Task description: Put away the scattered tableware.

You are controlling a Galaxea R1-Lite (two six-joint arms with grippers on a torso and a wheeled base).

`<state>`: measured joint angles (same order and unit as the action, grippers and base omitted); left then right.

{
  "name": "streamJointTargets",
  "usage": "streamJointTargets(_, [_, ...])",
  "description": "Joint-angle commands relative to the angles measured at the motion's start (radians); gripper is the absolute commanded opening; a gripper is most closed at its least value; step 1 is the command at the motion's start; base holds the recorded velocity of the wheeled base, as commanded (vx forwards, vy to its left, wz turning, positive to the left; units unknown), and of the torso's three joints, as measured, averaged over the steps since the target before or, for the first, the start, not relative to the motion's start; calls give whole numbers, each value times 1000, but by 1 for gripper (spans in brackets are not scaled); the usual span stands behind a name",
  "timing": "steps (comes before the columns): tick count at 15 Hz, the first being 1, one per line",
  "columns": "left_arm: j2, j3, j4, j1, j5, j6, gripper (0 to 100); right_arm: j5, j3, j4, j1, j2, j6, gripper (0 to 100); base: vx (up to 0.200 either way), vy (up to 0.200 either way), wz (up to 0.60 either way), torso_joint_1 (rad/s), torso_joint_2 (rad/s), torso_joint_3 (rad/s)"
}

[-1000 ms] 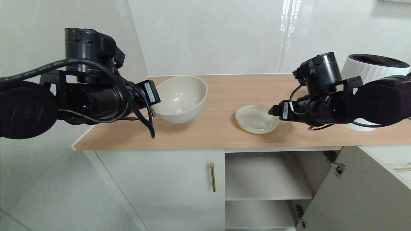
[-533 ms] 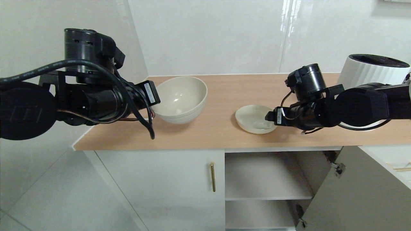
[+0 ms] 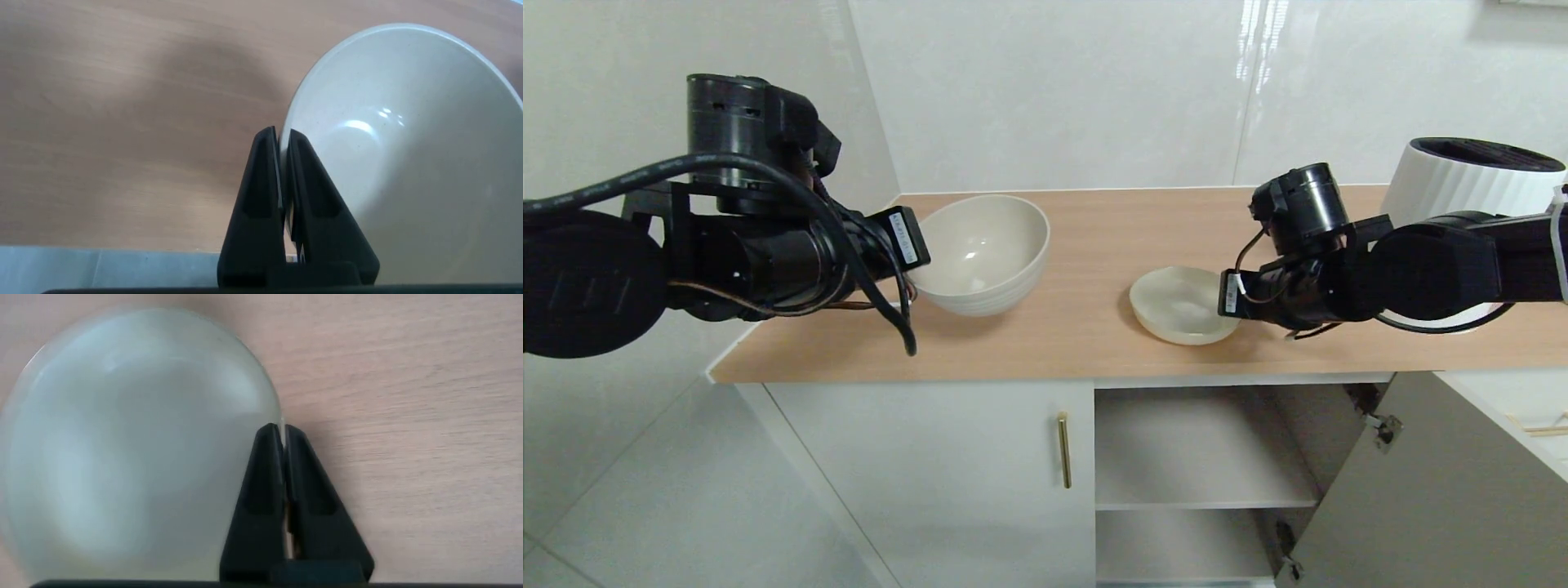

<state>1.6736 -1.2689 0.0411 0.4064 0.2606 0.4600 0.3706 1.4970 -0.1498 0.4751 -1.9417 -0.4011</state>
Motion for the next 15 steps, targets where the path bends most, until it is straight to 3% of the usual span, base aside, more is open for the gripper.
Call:
streamJointTargets(1, [-8, 25, 0, 0, 0, -1, 0, -9, -3, -5, 2, 44, -13, 0, 0, 0, 0, 0, 0, 0])
streamJointTargets(4, [-38, 43, -1, 0, -3, -15, 0, -75, -20, -8, 3, 107, -21, 0, 0, 0, 0, 0, 0, 0])
streamJointTargets(6, [-89, 86, -4, 11, 0, -69, 0, -160, -44, -42, 0, 196, -24, 0, 0, 0, 0, 0, 0, 0])
streamJointTargets(7, [-117, 115, -4, 17, 0, -75, 0, -193, -58, -71, 0, 228, -27, 0, 0, 0, 0, 0, 0, 0])
streamJointTargets(11, [-199, 217, -4, 23, 2, -75, 0, -312, -198, -134, 2, 389, -24, 0, 0, 0, 0, 0, 0, 0])
streamJointTargets(15, [-288, 341, -4, 25, 0, -70, 0, -334, -359, -134, 7, 504, -22, 0, 0, 0, 0, 0, 0, 0])
